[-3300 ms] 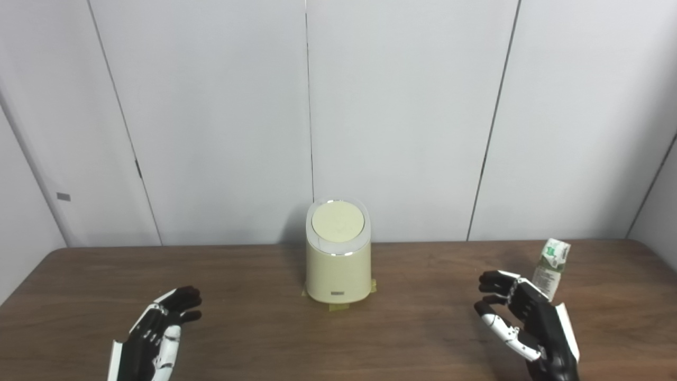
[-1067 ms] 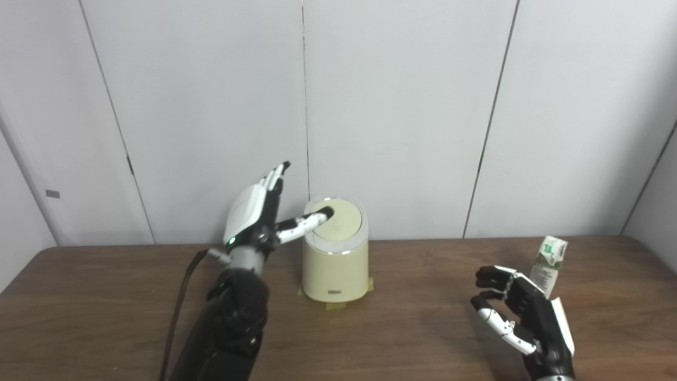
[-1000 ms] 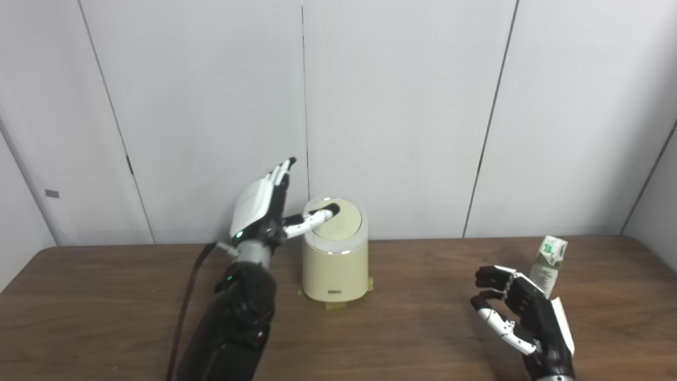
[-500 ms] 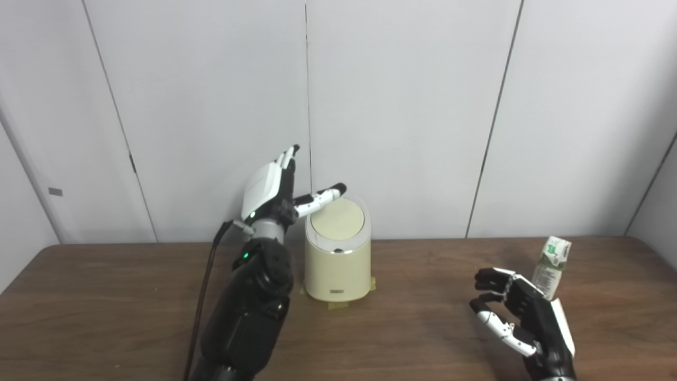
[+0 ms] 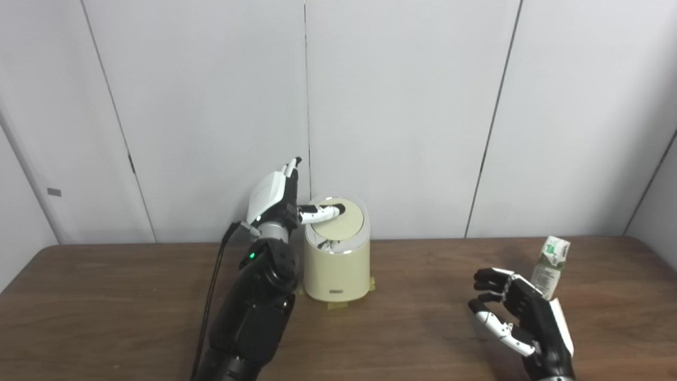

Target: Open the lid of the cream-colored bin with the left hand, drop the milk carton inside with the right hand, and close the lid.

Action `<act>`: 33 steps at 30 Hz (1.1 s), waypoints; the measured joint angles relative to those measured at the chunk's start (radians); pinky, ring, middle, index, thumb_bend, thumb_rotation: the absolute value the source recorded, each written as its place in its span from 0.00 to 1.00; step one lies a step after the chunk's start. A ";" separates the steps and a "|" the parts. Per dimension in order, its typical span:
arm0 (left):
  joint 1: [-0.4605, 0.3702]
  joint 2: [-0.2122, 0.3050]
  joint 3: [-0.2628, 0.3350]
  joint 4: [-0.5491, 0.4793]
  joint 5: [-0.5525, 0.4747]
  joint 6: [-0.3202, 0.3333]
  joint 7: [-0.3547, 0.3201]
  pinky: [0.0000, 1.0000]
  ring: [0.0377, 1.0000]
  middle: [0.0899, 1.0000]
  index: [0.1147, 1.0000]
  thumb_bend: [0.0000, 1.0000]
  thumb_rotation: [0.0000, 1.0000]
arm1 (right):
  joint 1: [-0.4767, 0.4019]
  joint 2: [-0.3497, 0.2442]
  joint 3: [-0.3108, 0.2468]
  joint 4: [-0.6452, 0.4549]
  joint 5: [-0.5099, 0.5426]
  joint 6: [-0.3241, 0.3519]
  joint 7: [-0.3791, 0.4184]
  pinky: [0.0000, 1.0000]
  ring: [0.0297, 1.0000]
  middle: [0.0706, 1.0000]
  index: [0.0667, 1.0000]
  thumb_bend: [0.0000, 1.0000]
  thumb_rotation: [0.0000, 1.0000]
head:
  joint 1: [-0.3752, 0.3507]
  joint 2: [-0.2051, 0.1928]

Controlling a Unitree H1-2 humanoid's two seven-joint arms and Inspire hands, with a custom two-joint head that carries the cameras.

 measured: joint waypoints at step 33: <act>0.012 0.052 -0.118 0.091 0.008 -0.034 0.121 1.00 1.00 1.00 1.00 0.91 0.05 | 0.013 0.000 0.003 -0.021 -0.010 0.011 0.001 0.57 0.64 0.62 0.60 0.32 0.25 | -0.024 0.006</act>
